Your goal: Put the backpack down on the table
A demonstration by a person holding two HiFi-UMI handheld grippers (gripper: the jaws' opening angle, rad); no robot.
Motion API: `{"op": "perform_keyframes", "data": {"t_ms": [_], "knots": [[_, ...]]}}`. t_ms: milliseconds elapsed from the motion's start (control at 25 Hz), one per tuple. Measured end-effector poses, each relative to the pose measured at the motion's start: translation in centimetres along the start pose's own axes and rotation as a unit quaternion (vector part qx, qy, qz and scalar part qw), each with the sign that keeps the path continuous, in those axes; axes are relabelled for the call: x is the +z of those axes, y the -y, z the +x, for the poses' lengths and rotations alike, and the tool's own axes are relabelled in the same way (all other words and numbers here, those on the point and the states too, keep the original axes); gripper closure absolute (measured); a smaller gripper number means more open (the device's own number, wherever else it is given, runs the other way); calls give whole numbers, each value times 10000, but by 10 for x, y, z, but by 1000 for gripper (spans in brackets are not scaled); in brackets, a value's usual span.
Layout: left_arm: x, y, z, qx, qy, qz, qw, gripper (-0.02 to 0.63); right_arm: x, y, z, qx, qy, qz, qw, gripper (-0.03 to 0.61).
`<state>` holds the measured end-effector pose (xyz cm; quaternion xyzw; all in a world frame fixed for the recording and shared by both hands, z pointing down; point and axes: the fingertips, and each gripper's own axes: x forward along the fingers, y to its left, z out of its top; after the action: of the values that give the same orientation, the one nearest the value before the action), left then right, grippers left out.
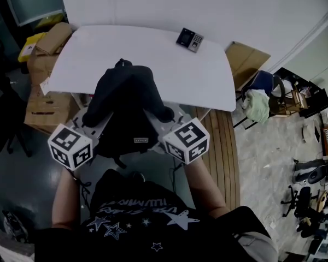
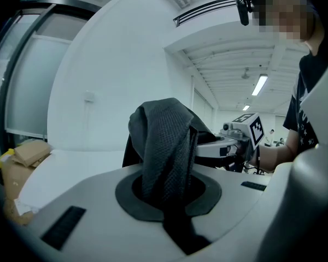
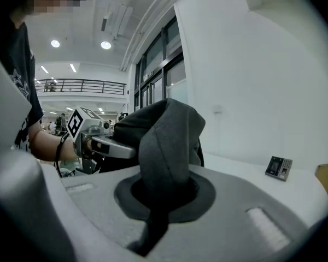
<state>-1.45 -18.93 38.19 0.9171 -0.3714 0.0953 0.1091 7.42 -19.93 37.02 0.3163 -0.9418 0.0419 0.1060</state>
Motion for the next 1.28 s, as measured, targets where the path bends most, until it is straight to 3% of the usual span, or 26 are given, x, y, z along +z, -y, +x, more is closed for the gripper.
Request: {"op": "perform_keyframes", "data": {"t_ms": [360, 720, 1280], "knots": [[22, -21, 23, -180, 142, 78, 9997, 572, 18, 29, 13, -168, 129, -24, 9998, 574], [65, -57, 60, -618, 403, 254, 9970, 572, 53, 74, 34, -505, 242, -230, 9982, 574], [111, -157, 130, -1241, 457, 416, 9903, 571, 88, 157, 112, -1059, 210, -198, 9940, 574]]}}
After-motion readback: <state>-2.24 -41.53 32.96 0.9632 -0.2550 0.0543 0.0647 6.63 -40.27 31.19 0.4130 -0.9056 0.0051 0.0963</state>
